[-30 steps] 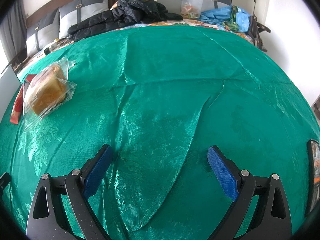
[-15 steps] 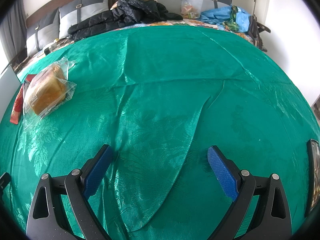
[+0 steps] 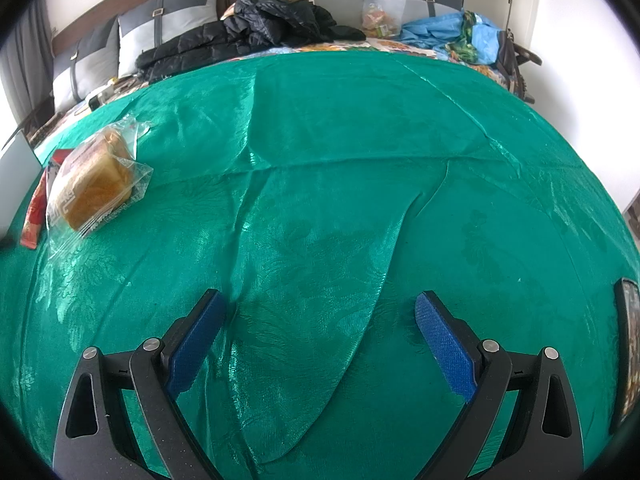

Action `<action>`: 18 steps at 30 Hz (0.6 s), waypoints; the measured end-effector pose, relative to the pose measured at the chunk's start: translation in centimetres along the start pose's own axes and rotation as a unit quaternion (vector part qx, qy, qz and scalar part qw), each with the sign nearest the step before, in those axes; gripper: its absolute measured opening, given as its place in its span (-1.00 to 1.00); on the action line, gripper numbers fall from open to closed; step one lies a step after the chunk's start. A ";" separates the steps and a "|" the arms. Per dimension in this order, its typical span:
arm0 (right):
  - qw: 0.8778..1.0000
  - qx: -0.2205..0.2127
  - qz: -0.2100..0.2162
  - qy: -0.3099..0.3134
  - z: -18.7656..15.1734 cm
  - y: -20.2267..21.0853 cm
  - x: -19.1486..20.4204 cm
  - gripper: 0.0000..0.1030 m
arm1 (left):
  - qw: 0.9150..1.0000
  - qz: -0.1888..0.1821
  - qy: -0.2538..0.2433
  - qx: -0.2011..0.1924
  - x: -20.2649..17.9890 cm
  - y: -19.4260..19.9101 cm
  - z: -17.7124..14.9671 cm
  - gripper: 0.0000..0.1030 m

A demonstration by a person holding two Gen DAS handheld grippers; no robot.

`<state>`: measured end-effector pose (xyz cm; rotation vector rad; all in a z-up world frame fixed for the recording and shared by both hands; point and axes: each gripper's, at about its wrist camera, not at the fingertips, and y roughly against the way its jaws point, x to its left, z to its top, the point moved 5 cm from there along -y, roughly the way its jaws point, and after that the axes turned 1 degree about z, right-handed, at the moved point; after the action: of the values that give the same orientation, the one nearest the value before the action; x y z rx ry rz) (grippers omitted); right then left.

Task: Organize snacks
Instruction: 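Grasp the red snack packet with the left gripper and lift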

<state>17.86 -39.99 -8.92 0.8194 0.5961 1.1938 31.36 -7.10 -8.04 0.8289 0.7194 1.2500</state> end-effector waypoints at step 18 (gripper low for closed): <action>1.000 0.001 -0.005 0.003 0.1 -0.1 0.2 0.90 | 0.997 -0.054 0.030 0.038 1.9 6.3 -13.8 0.33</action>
<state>18.07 -39.90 -8.92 0.8135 0.6047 1.1866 16.86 -2.60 -9.93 0.8064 0.8544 1.1604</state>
